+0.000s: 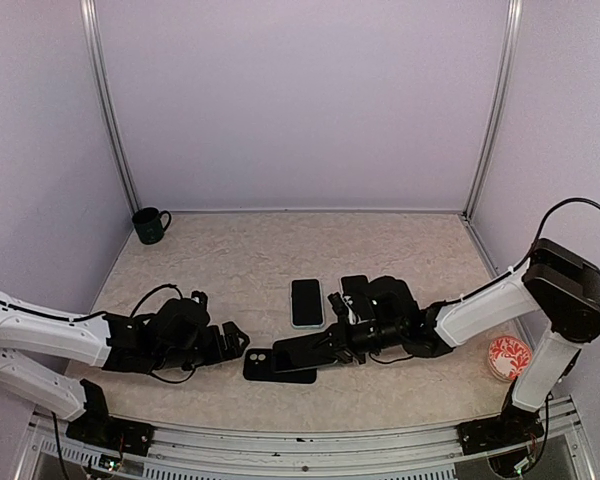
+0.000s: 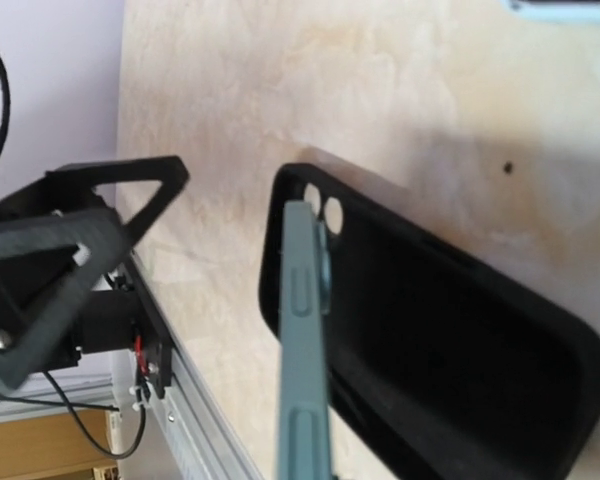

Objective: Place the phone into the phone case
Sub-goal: Install the phone on the phone case.

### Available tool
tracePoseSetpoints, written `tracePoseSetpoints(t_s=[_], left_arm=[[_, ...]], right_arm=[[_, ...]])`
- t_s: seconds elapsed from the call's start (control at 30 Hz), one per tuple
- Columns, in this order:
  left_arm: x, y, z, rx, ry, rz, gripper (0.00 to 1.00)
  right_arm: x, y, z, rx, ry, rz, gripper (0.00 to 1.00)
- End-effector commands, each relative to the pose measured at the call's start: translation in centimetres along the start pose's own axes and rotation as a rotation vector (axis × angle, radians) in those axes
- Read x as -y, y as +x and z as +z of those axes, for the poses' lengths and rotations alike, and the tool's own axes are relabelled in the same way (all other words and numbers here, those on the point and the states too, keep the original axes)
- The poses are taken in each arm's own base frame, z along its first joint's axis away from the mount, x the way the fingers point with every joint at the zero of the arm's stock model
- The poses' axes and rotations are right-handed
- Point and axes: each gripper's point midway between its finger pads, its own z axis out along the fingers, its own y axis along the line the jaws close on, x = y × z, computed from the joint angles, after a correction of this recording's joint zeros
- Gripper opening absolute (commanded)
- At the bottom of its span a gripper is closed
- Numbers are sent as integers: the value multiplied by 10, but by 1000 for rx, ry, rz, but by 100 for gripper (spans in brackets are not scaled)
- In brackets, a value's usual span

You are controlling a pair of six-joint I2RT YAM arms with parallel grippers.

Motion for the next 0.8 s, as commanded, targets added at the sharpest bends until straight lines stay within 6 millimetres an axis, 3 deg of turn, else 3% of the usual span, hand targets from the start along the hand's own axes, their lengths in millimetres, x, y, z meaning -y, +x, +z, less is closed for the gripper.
tracePoseSetpoints(t_s=[0.0, 0.2, 0.43, 0.77], left_arm=[[1, -16, -9, 78, 62, -47, 99], [-7, -15, -9, 73, 116, -95, 99], [6, -7, -11, 57, 241, -132, 99], [19, 4, -5, 41, 281, -131, 99]], right_arm=[[-21, -4, 10, 7, -72, -30, 0], [-21, -3, 20, -9, -93, -12, 0], [-20, -1, 27, -28, -117, 18, 0], [-14, 4, 36, -65, -147, 77, 0]])
